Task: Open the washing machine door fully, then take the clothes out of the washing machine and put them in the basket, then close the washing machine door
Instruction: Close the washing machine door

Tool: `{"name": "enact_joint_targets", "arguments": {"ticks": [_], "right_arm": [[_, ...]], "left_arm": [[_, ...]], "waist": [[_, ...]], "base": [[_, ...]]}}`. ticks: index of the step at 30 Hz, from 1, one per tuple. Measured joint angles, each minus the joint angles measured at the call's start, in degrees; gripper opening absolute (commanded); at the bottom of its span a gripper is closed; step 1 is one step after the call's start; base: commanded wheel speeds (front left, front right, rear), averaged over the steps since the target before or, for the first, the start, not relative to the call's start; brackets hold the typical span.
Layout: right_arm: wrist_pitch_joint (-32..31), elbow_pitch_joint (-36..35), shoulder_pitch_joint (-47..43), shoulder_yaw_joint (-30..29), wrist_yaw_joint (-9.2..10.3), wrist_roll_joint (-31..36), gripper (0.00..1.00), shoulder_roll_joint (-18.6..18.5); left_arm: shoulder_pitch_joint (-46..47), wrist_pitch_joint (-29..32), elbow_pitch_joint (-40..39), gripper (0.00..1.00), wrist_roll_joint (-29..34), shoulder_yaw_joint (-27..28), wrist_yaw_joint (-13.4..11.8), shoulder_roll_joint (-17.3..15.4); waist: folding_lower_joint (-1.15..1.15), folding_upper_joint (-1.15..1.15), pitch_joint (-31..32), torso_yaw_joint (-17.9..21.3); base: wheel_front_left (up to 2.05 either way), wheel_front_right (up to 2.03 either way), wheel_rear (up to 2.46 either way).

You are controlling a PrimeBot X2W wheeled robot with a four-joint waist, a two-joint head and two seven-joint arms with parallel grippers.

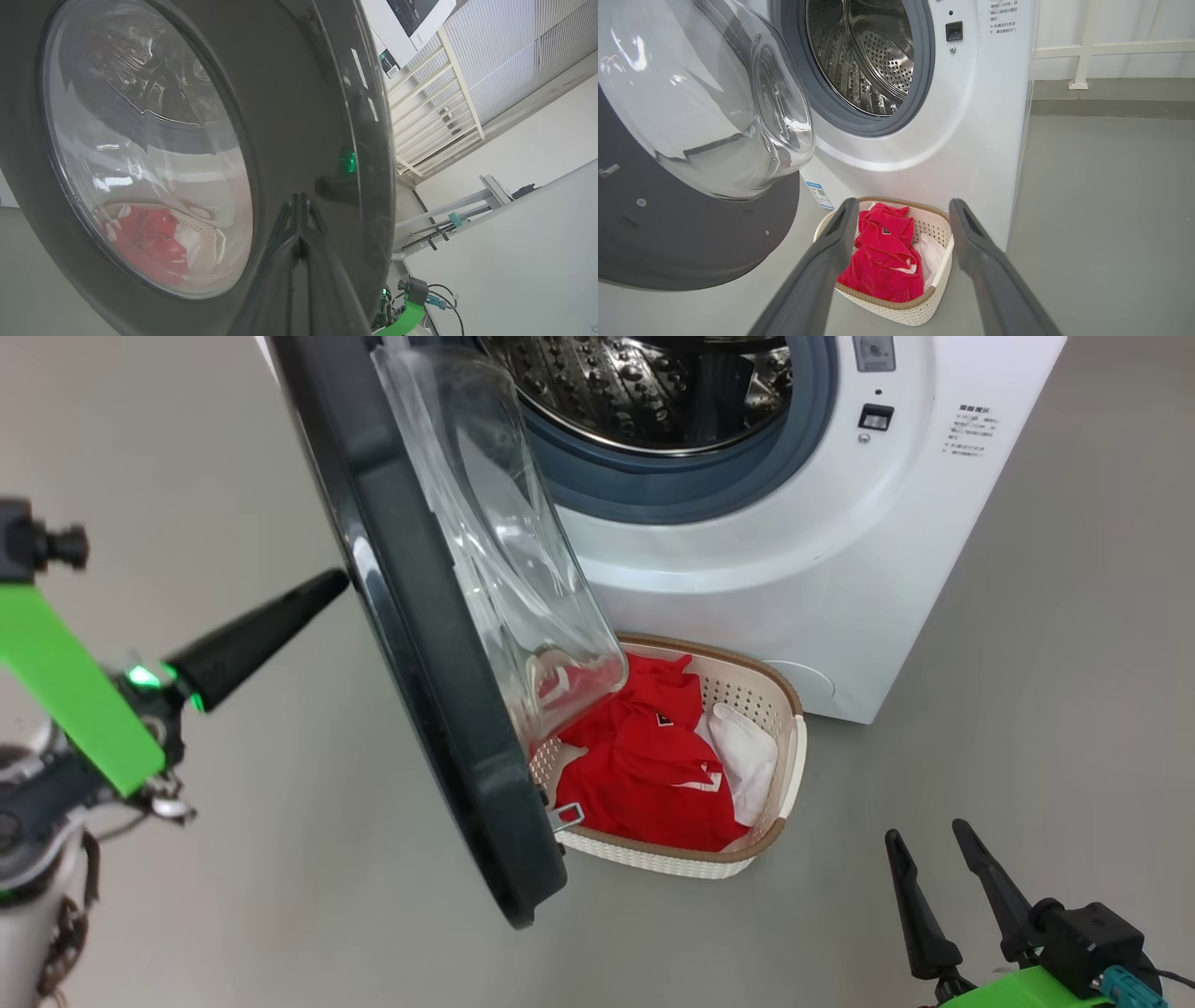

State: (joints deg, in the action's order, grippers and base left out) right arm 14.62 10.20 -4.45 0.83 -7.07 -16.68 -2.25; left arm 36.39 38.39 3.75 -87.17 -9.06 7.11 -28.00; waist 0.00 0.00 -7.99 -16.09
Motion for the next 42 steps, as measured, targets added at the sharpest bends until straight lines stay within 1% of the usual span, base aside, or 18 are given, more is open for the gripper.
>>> {"name": "enact_joint_targets", "arguments": {"ticks": [1, 3, 5, 7, 10, 11, 12, 13, 24, 27, 35, 42], "right_arm": [[0.00, 0.01, 0.00, 0.01, 0.00, -0.01, 1.00, 0.00], [0.00, 0.03, -0.01, 0.01, 0.00, -0.07, 1.00, 0.01], [0.00, 0.08, -0.02, 0.01, 0.00, -0.37, 1.00, 0.00], [0.00, 0.11, -0.02, 0.04, 0.00, -0.43, 1.00, 0.01], [0.00, 0.21, -0.04, 0.18, 0.00, -0.43, 1.00, 0.00], [0.00, 0.21, -0.04, 0.21, 0.00, -0.43, 1.00, 0.01], [0.00, 0.22, -0.04, 0.23, 0.00, -0.43, 1.00, 0.02], [0.00, 0.24, -0.04, 0.26, 0.00, -0.43, 1.00, 0.01], [0.00, 0.42, -0.04, 0.77, 0.00, -0.42, 1.00, 0.01], [0.00, 0.62, -0.04, 1.41, 0.00, -0.42, 1.00, 0.02], [0.00, 0.92, -0.03, 1.76, 0.00, -0.42, 1.00, 0.01], [0.00, 1.15, -0.03, 1.91, 0.00, -0.49, 1.00, 0.01]], "left_arm": [[-0.75, -0.70, 0.22, 0.01, -0.04, -0.01, 0.00, 0.01], [-2.68, -2.29, 0.54, 0.19, -0.03, 0.02, 0.00, -0.02], [-4.94, -3.59, 0.93, 0.24, -0.04, 0.00, 0.00, 0.03], [-7.21, -5.25, 1.47, 0.33, -0.11, 0.14, 0.00, 0.09], [-10.44, -7.86, 2.43, 0.48, -0.13, 0.37, 0.00, 0.37], [-11.64, -8.87, 2.59, 0.69, -0.16, 0.63, 0.00, 0.55], [-12.89, -9.91, 2.76, 0.94, -0.15, 0.85, 0.00, 0.63], [-14.04, -10.92, 3.09, 1.00, -0.15, 1.04, 0.00, 0.75], [-24.83, -22.40, 7.24, 1.00, -0.20, 2.12, 0.00, 4.48], [-26.92, -26.18, 8.78, 1.00, -0.19, 2.13, 0.00, 6.33], [-29.14, -34.49, 11.62, 1.00, -0.37, 2.46, 0.00, 9.48], [-31.26, -41.30, 12.77, 1.00, 2.10, -0.27, 0.00, 10.40]], "waist": [[0.00, 0.00, 0.11, -0.10], [0.00, 0.00, 0.38, -0.29], [0.00, 0.00, 0.73, -0.52], [0.00, 0.00, 1.06, -0.86], [0.00, 0.00, 1.63, -1.36], [0.00, 0.00, 1.77, -1.54], [0.00, 0.00, 1.90, -1.71], [0.00, 0.00, 2.01, -1.88], [0.00, 0.00, 2.41, -3.74], [0.00, 0.00, 2.44, -3.94], [0.00, 0.00, 2.26, -3.70], [0.00, 0.00, 2.43, -3.36]], "base": [[0.00, 0.00, 0.00], [0.00, 0.00, 0.00], [0.00, 0.00, 0.00], [0.00, 0.00, 0.00], [0.00, 0.00, 0.00], [0.00, 0.00, 0.00], [0.00, 0.00, 0.00], [0.00, 0.00, 0.00], [0.00, 0.00, 0.00], [0.00, 0.00, 0.00], [0.00, 0.00, 0.00], [0.00, 0.00, 0.00]]}}
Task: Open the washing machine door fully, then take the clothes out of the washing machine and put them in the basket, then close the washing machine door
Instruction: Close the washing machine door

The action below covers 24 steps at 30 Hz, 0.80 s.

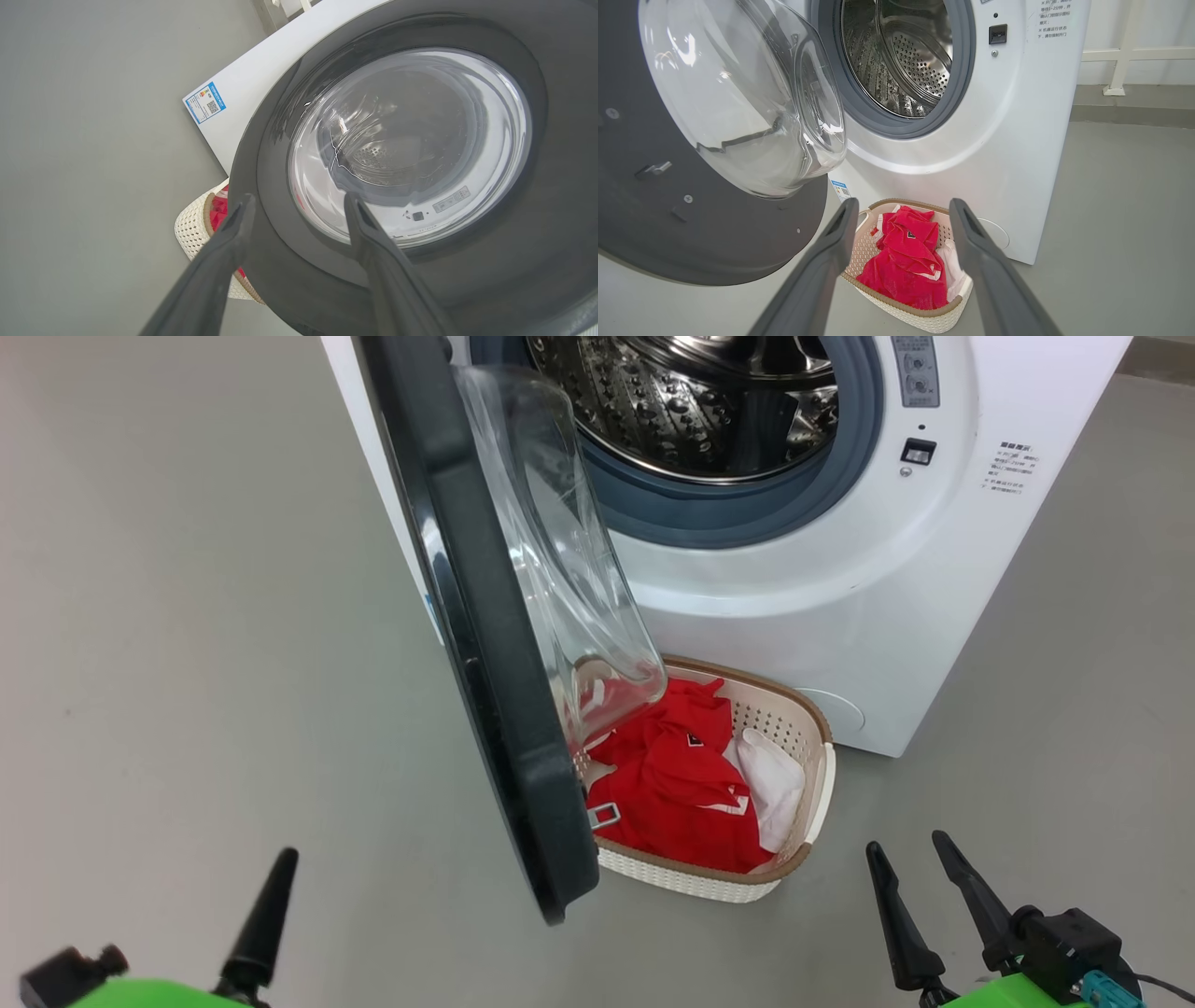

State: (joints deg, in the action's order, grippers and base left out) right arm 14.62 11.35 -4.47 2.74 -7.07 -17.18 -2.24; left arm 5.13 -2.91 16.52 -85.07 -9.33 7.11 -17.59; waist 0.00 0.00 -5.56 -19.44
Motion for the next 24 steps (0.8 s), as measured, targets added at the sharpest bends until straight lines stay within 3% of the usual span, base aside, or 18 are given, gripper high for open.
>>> {"name": "enact_joint_targets", "arguments": {"ticks": [7, 12, 17, 24], "right_arm": [[0.00, 0.08, 0.00, 0.20, 0.00, -0.18, 1.00, 0.00], [0.00, 0.16, 0.03, 0.23, 0.00, -0.40, 1.00, 0.00], [0.00, 0.27, 0.07, 0.21, 0.00, -0.41, 1.00, -0.01], [0.00, 0.30, 0.11, 0.20, 0.00, -0.41, 1.00, 0.00]], "left_arm": [[-1.44, -9.28, 1.46, 1.00, 5.87, -6.60, 0.00, -1.69], [-1.39, -11.38, 3.93, 1.00, 10.88, -10.31, 0.01, -2.71], [-1.41, -11.39, 5.01, 1.00, 23.83, -8.11, 0.04, -1.82], [-1.80, -11.38, 4.90, 1.00, 42.18, -2.36, 0.05, 3.05]], "waist": [[0.00, 0.00, 0.13, 0.20], [0.00, 0.00, -0.06, 0.12], [0.00, 0.00, -0.15, 0.01], [0.00, 0.00, -0.18, 0.02]], "base": [[0.00, 0.00, 0.00], [0.00, 0.00, 0.00], [0.00, 0.00, 0.00], [0.00, 0.00, 0.00]]}}
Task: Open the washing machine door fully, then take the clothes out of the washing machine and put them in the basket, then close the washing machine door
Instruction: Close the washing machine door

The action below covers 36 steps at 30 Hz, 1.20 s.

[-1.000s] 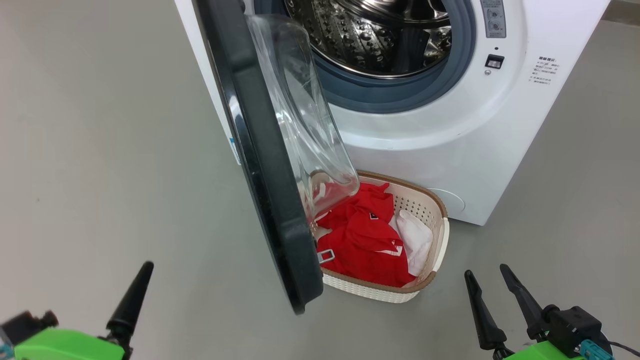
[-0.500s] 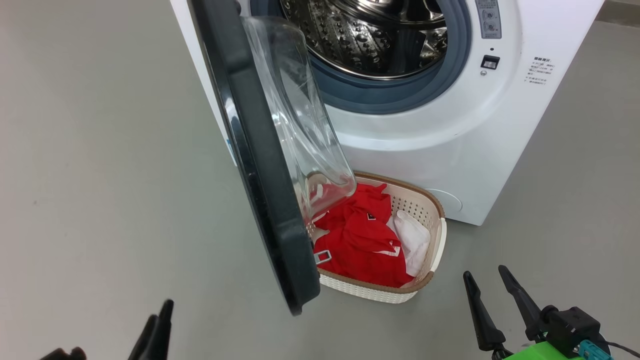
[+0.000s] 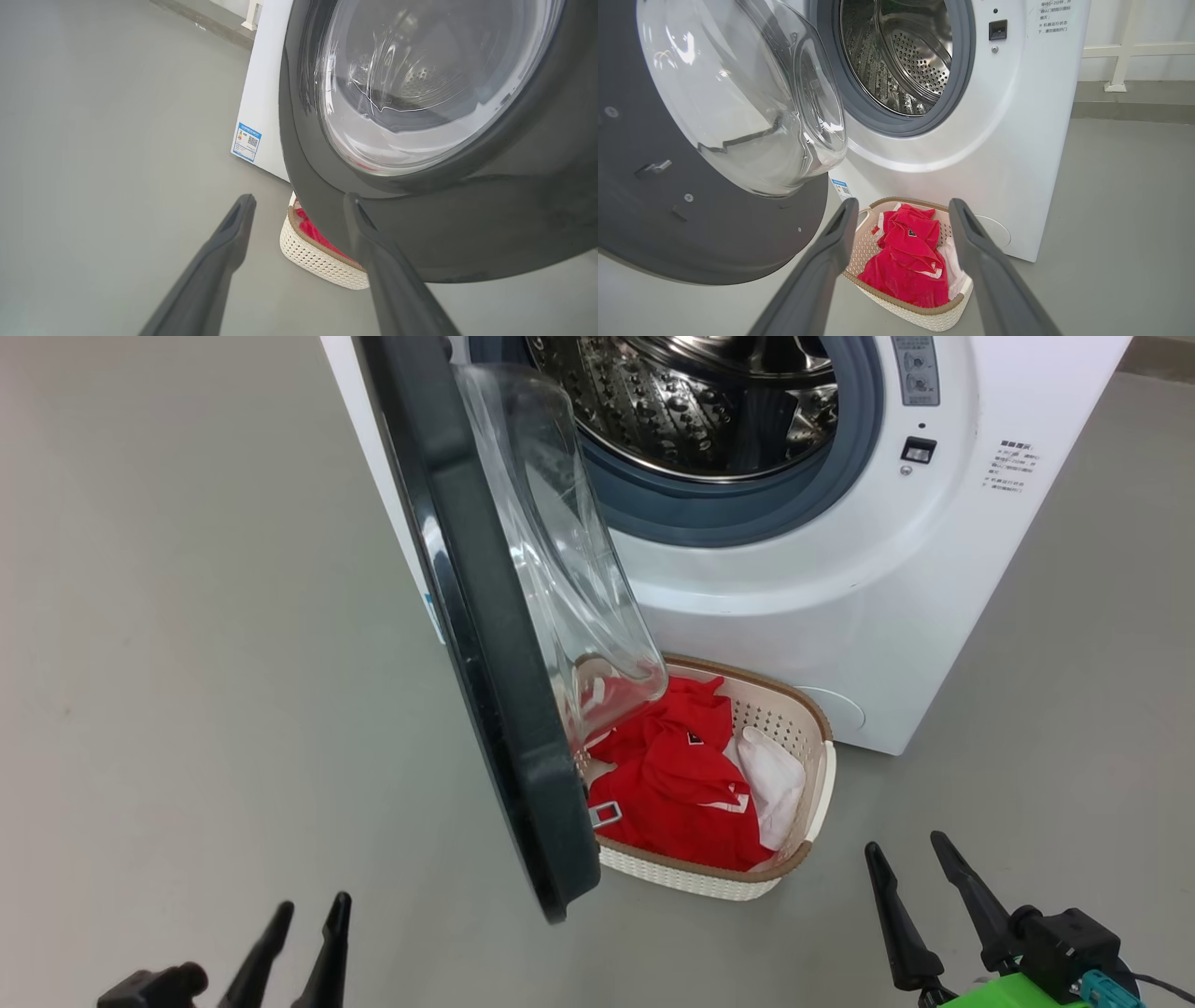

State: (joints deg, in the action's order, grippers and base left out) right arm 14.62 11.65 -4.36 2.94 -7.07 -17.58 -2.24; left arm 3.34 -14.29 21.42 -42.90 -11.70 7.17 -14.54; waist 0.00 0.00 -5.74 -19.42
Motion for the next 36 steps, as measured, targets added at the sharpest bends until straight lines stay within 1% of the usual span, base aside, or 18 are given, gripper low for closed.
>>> {"name": "enact_joint_targets", "arguments": {"ticks": [2, 3, 7, 10, 13, 16, 20, 35, 36], "right_arm": [[0.00, 0.00, 0.07, -0.03, 0.00, 0.01, 1.00, -0.01], [0.00, 0.00, 0.07, -0.03, 0.00, 0.01, 1.00, -0.01], [0.00, 0.00, 0.10, -0.03, 0.00, 0.01, 1.00, -0.01], [0.00, 0.00, 0.10, -0.03, 0.00, 0.01, 1.00, -0.01], [0.00, 0.00, 0.12, -0.02, 0.00, 0.01, 1.00, -0.01], [0.00, 0.00, 0.12, -0.03, 0.00, 0.01, 1.00, -0.01], [0.00, -0.01, 0.12, -0.05, 0.00, 0.01, 1.00, -0.01], [0.00, -0.01, 0.14, -0.13, 0.00, 0.01, 1.00, -0.01], [0.00, -0.01, 0.14, -0.13, 0.00, 0.01, 1.00, -0.01]], "left_arm": [[-0.21, 0.00, -0.75, 1.00, 5.71, 2.30, 0.00, 1.42], [-0.21, 0.00, -0.75, 1.00, 5.71, 2.30, 0.00, 1.42], [-1.29, 0.00, -2.63, 1.00, 15.55, 6.55, 0.00, 4.42], [-2.09, 0.00, -4.57, 1.00, 21.12, 9.02, 0.01, 6.46], [-2.44, -0.01, -6.46, 1.00, 25.35, 12.04, 0.01, 8.23], [-2.94, -0.01, -7.86, 1.00, 27.94, 13.03, 0.01, 9.04], [-4.26, -0.01, -8.22, 1.00, 28.89, 13.28, 0.02, 10.15], [-4.44, -0.01, -8.17, 1.00, 28.85, 13.38, 0.02, 10.55], [-4.44, -0.01, -8.18, 0.94, 28.61, 13.35, 0.02, 10.57]], "waist": [[0.00, 0.00, -0.11, -0.05], [0.00, 0.00, -0.11, -0.05], [0.00, 0.00, -0.18, -0.03], [0.00, 0.00, -0.19, 0.02], [0.00, 0.00, -0.12, 0.12], [0.00, 0.00, -0.12, 0.24], [0.00, 0.00, -0.22, 0.26], [0.00, 0.00, -0.10, 0.13], [0.00, 0.00, -0.11, 0.14]], "base": [[0.00, 0.00, 0.00], [0.00, 0.00, 0.00], [0.00, 0.00, 0.00], [0.00, 0.00, 0.00], [0.00, 0.00, 0.00], [0.00, 0.00, 0.00], [0.00, 0.00, 0.00], [0.00, 0.00, 0.00], [0.00, 0.00, 0.00]]}}
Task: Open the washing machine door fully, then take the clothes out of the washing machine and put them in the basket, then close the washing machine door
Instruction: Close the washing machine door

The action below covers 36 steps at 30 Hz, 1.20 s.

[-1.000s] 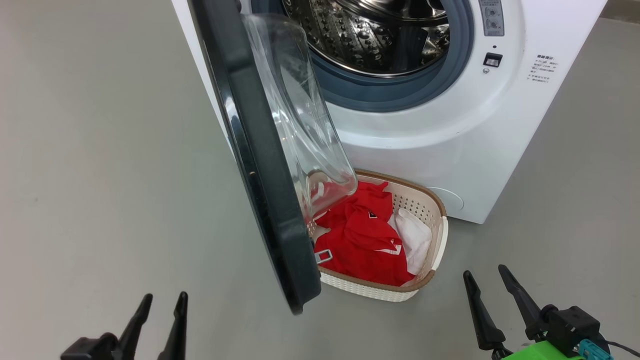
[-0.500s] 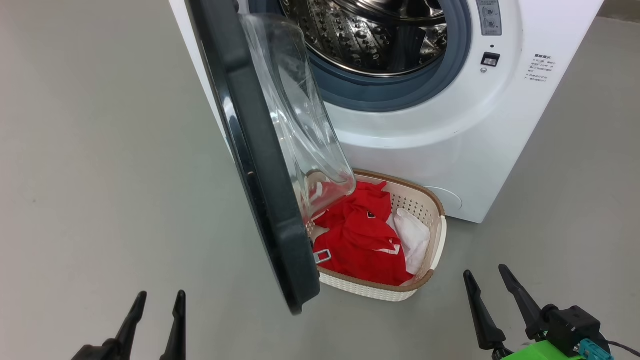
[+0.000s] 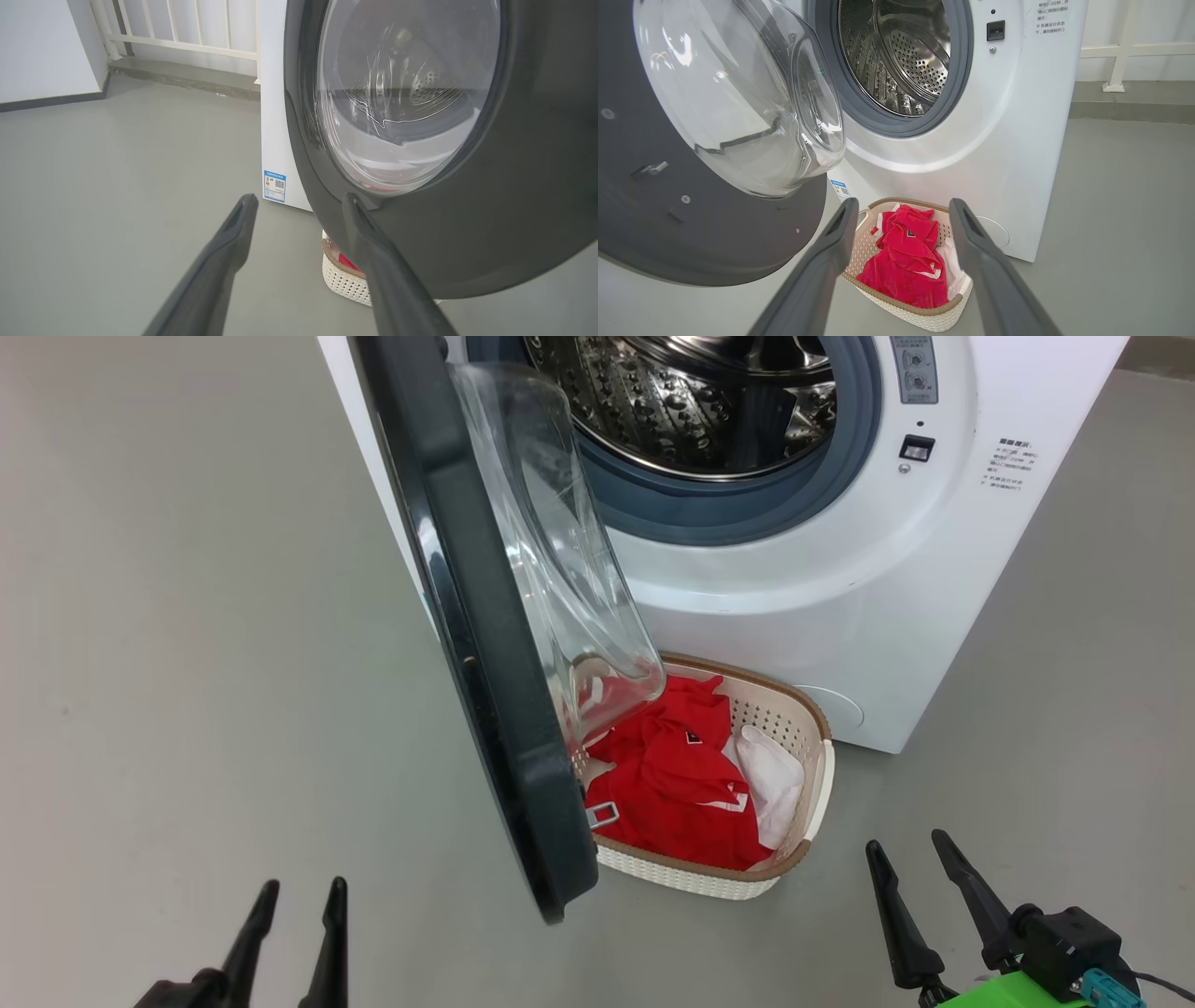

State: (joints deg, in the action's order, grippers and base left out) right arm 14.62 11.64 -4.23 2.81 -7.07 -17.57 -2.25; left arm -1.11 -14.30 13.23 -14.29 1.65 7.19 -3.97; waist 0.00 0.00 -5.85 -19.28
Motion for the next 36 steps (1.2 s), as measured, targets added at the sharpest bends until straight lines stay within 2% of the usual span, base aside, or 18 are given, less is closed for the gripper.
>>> {"name": "enact_joint_targets", "arguments": {"ticks": [1, 2, 3, 8, 12, 16, 17, 20, 24, 29, 36], "right_arm": [[0.00, 0.01, 0.00, 0.00, 0.00, 0.00, 1.00, 0.00], [0.00, 0.01, 0.01, 0.00, 0.00, 0.00, 1.00, 0.00], [0.00, 0.01, 0.01, 0.00, 0.00, 0.00, 1.00, 0.00], [0.00, 0.05, 0.02, 0.04, 0.00, 0.00, 1.00, 0.00], [0.00, 0.18, 0.02, 0.22, 0.00, 0.00, 1.00, 0.01], [0.00, 0.29, 0.04, 0.55, 0.00, -0.01, 1.00, 0.00], [0.00, 0.31, 0.08, 0.75, 0.00, -0.01, 1.00, 0.00], [0.00, 0.33, 0.15, 1.03, 0.00, -0.01, 1.00, 0.00], [0.00, 0.37, 0.88, 1.27, 0.00, -0.08, 1.00, -0.01], [0.00, 0.37, 1.32, 1.47, 0.00, -0.09, 1.00, -0.01], [0.00, 0.35, 1.83, 1.34, 0.00, -0.44, 1.00, -0.01]], "left_arm": [[0.00, 0.00, 0.01, 0.45, -0.52, -0.10, 0.00, 0.02], [0.01, 0.00, 0.07, 0.19, -1.45, -0.31, 0.00, 0.07], [0.01, 0.00, 0.22, 0.00, -3.09, -0.62, -0.01, 0.18], [0.28, 0.01, 0.41, 0.00, -18.90, -4.33, -0.01, 0.79], [1.48, 0.00, -0.08, 0.00, -38.47, -7.65, -0.01, 0.34], [2.75, -0.01, -3.37, 0.00, -57.05, -13.18, -0.01, -3.70], [3.12, 0.12, -5.75, 0.00, -64.48, -15.37, -0.02, -6.43], [4.07, 3.83, -9.51, 0.00, -73.77, -16.06, -0.02, -9.27], [4.89, 13.23, -13.13, 0.00, -81.18, -14.59, -0.02, -10.74], [4.88, 24.97, -14.95, 0.00, -83.45, -11.60, -0.02, -10.87], [4.89, 37.50, -15.80, 0.00, -83.71, -7.28, -0.02, -7.08]], "waist": [[0.00, 0.00, -0.01, 0.02], [0.00, 0.00, -0.01, 0.03], [0.00, 0.00, -0.01, 0.04], [0.00, 0.00, 0.14, 0.12], [0.00, 0.00, 0.32, 0.30], [0.00, 0.00, 0.26, 0.63], [0.00, 0.00, 0.10, 0.81], [0.00, 0.00, -0.14, 1.18], [0.00, 0.00, -0.43, 1.90], [0.00, 0.00, -0.79, 3.24], [0.00, 0.00, -1.76, 5.79]], "base": [[0.00, 0.00, 0.00], [0.00, 0.00, 0.00], [0.00, 0.00, 0.00], [0.00, 0.00, 0.00], [0.00, 0.00, 0.00], [0.00, 0.00, 0.00], [0.00, 0.00, 0.00], [0.00, 0.00, 0.00], [0.00, 0.00, 0.00], [0.00, 0.00, 0.00], [0.00, 0.00, 0.00]]}}
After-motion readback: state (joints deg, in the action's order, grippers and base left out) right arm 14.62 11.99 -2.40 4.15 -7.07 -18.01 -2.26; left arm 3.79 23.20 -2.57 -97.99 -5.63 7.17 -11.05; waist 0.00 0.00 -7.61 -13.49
